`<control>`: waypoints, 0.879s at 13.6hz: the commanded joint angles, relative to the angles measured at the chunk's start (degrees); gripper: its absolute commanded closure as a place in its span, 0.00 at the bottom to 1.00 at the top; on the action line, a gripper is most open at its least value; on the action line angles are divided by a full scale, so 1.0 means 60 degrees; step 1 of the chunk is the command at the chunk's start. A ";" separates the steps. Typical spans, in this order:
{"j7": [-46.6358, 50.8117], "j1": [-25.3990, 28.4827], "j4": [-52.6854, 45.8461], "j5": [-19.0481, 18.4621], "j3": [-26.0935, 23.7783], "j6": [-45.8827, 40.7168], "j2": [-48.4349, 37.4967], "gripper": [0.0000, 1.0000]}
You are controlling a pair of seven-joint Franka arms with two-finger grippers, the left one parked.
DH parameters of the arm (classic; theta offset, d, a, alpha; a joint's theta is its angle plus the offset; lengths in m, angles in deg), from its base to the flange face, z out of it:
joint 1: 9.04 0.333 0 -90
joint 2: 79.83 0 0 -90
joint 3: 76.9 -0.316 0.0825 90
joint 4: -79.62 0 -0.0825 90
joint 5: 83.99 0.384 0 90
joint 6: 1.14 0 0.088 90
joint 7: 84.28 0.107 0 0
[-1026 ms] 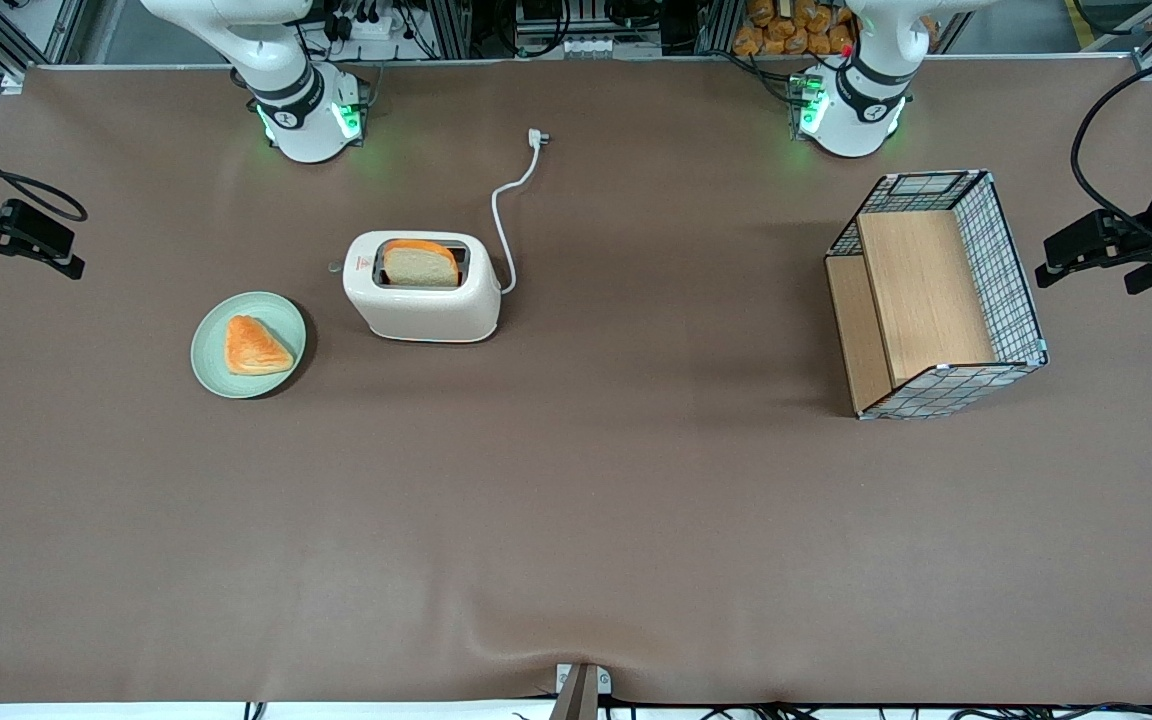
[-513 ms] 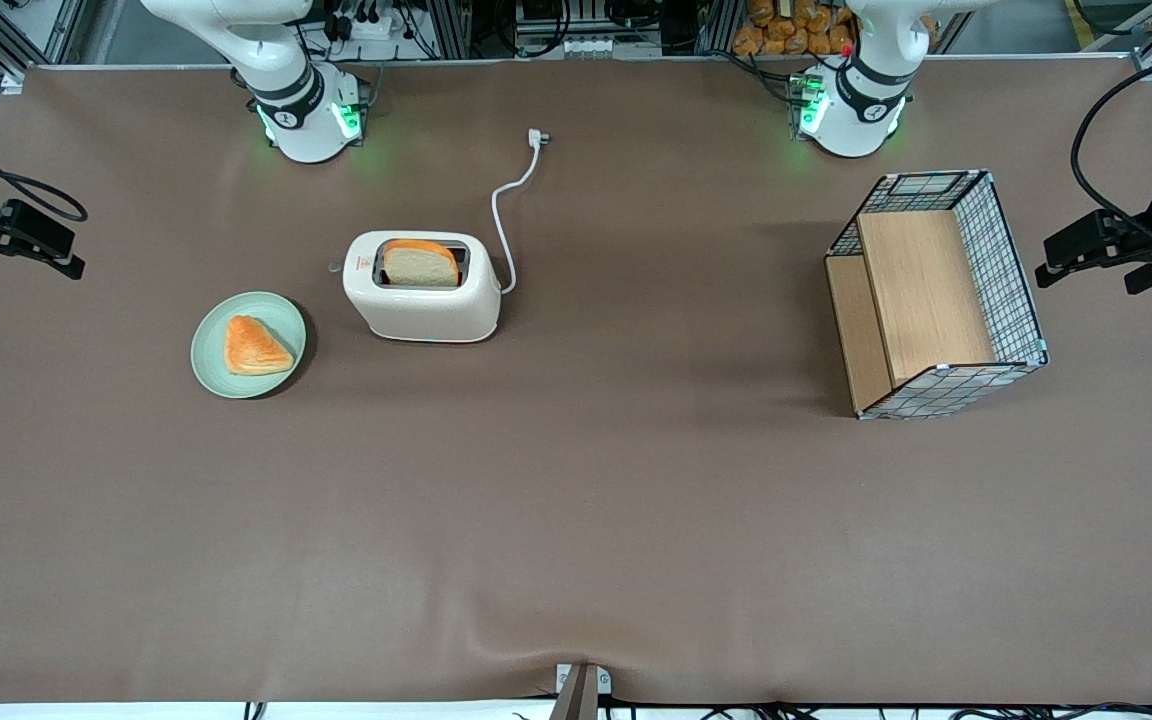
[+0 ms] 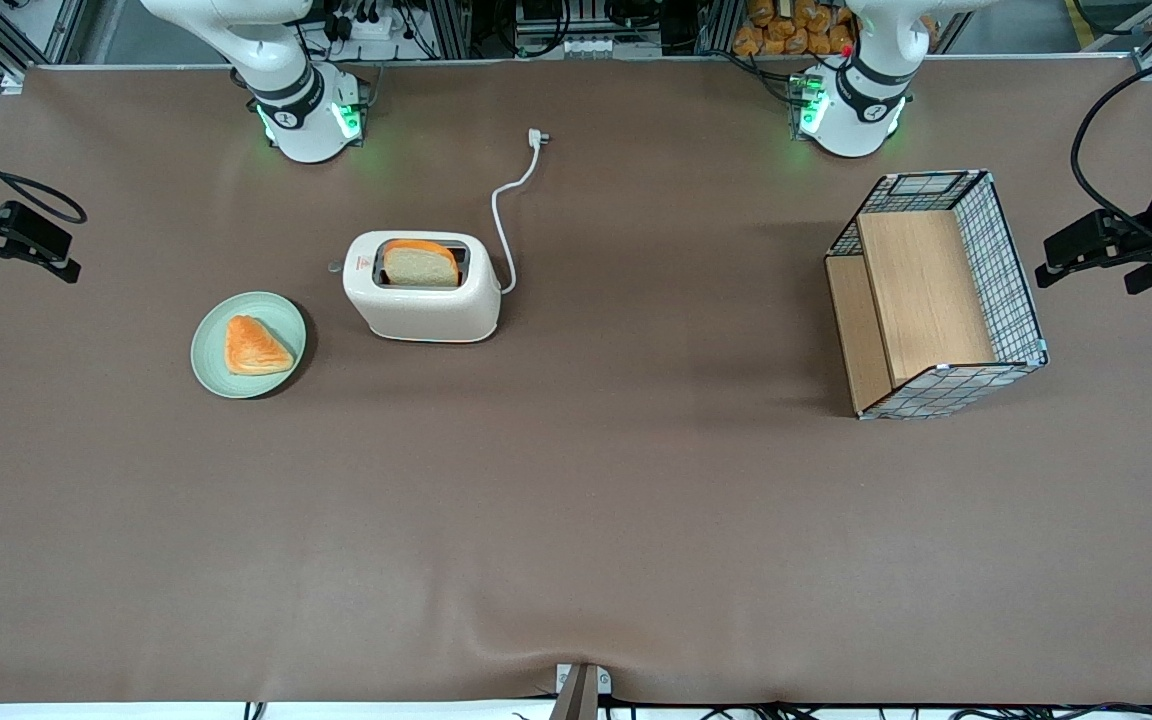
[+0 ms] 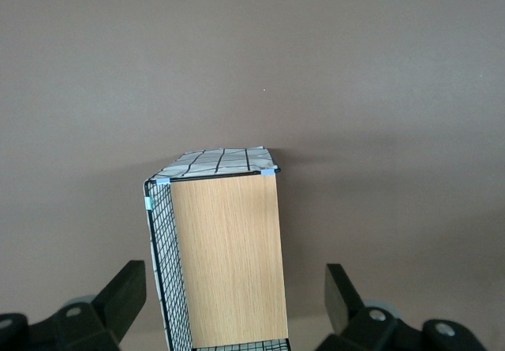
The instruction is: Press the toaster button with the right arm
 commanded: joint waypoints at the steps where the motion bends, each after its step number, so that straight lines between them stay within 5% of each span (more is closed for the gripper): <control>1: 0.0238 -0.0065 -0.0180 -0.0256 -0.0121 -0.0711 -0.0008 0.00; 10: 0.0370 -0.0006 0.0652 0.0532 -0.0107 -0.0964 0.0080 0.02; 12: 0.0370 -0.0079 0.0990 0.0927 -0.0078 -0.1052 0.0050 0.43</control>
